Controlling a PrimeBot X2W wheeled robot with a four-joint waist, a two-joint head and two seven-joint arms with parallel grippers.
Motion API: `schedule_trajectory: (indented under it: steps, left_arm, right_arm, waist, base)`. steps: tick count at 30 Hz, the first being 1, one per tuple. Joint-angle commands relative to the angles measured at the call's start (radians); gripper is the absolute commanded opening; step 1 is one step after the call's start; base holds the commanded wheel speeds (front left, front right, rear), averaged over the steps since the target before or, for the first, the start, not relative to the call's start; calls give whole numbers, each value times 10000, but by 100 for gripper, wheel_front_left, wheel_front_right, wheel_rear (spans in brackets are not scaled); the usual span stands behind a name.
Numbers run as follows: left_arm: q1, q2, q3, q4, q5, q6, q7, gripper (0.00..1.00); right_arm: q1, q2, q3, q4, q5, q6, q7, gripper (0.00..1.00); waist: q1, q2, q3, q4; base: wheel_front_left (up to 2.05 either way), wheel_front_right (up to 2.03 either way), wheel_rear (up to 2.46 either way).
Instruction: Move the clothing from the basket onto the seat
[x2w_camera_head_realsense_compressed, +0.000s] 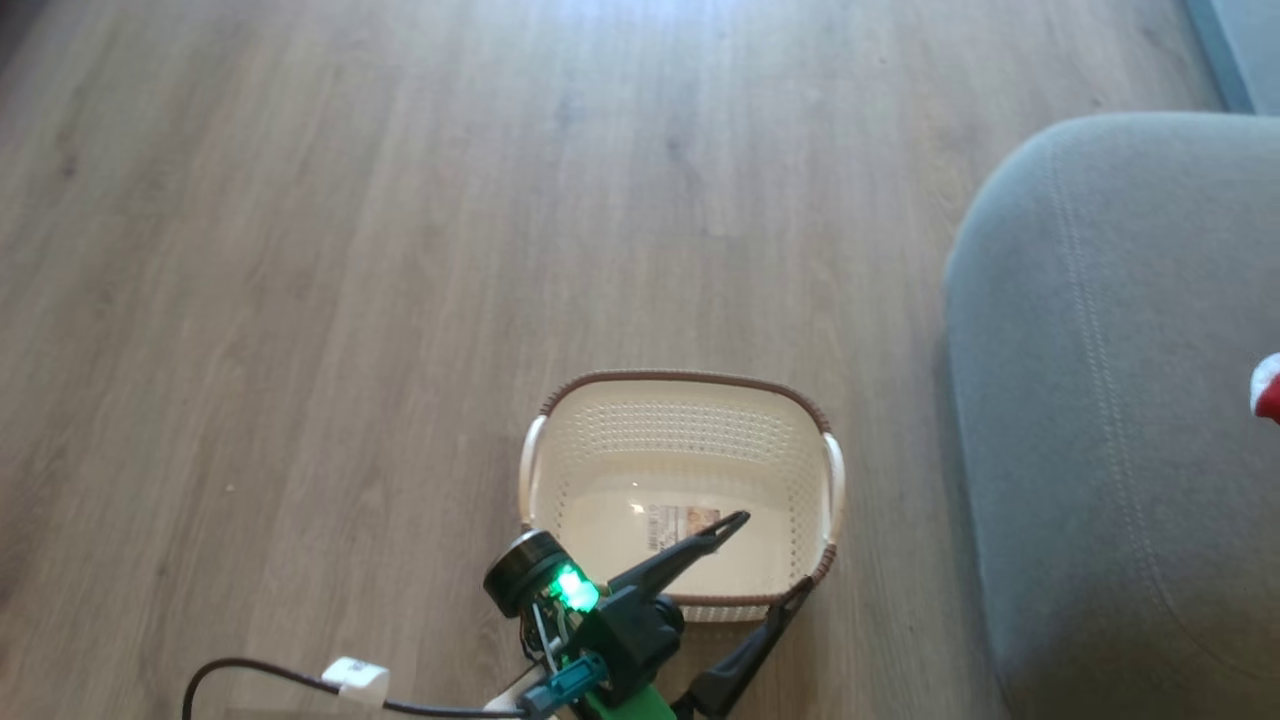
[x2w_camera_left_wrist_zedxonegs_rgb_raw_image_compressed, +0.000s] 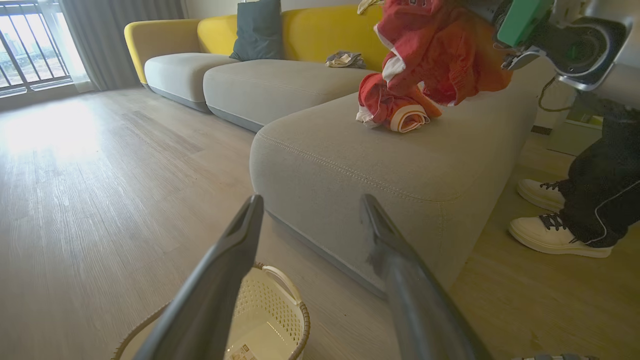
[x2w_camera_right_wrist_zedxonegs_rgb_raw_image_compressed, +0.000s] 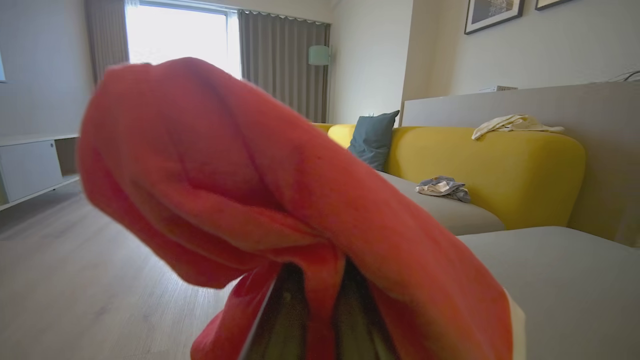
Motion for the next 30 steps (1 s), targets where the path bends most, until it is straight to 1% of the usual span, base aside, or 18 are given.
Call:
schedule_trajectory:
  steps: [1, 5, 11, 12, 13, 14, 15, 17, 18, 25, 30]
  left_arm:
    - [-203, -122, 420, -402, 104, -84, -125, 100]
    - [-133, -173, 423, -561, 230, -182, -125, 100]
    - [-56, -206, 413, -715, 399, -284, -125, 100]
    - [-56, -206, 413, -715, 399, -284, -125, 100]
    - [-1, -216, 428, -760, 435, -304, -125, 100]
    - [33, -215, 423, -780, 458, -314, -125, 100]
    - [33, -215, 423, -780, 458, -314, -125, 100]
    - [118, -200, 401, -839, 535, -340, -125, 100]
    - [118, -200, 401, -839, 535, -340, -125, 100]
    - [153, -235, 515, -1043, 624, -378, -126, 100]
    - [180, -268, 532, -1081, 680, -400, -126, 100]
  right_arm:
    - [-376, -128, 77, -370, 4, 69, -122, 0]
    - [-344, -70, -11, -526, -1, 69, -132, 0]
    - [-254, -12, 145, -730, 52, 69, -136, 0]
    - [-254, -12, 145, -730, 52, 69, -136, 0]
    - [-239, 1, 190, -784, 96, 69, -141, 0]
    - [-224, 6, 212, -806, 119, 69, -146, 0]
    - [-224, 6, 212, -806, 119, 69, -146, 0]
    - [-154, 16, 321, -857, 196, 69, -161, 0]
    - [-154, 16, 321, -857, 196, 69, -161, 0]
    - [64, 21, 632, -902, 480, 69, -255, 0]
    - [82, 22, 592, -853, 668, 69, -300, 0]
  waist:
    - [0, 0, 128, -298]
    - [0, 0, 278, -774]
    - [0, 0, 442, -1605]
    - [0, 0, 442, -1605]
    - [0, 0, 462, -1904]
    - [0, 0, 471, -2056]
    - [0, 0, 471, -2056]
    - [0, 0, 511, -2499]
    - [0, 0, 511, -2499]
    - [0, 0, 692, -3246]
    - [0, 0, 728, -3470]
  base:
    - [0, 0, 0]
    - [0, 0, 0]
    - [0, 0, 0]
    - [0, 0, 0]
    - [0, 0, 0]
    - [0, 0, 0]
    - [0, 0, 0]
    - [0, 0, 0]
    - [0, 0, 0]
    - [0, 0, 0]
    - [0, 0, 0]
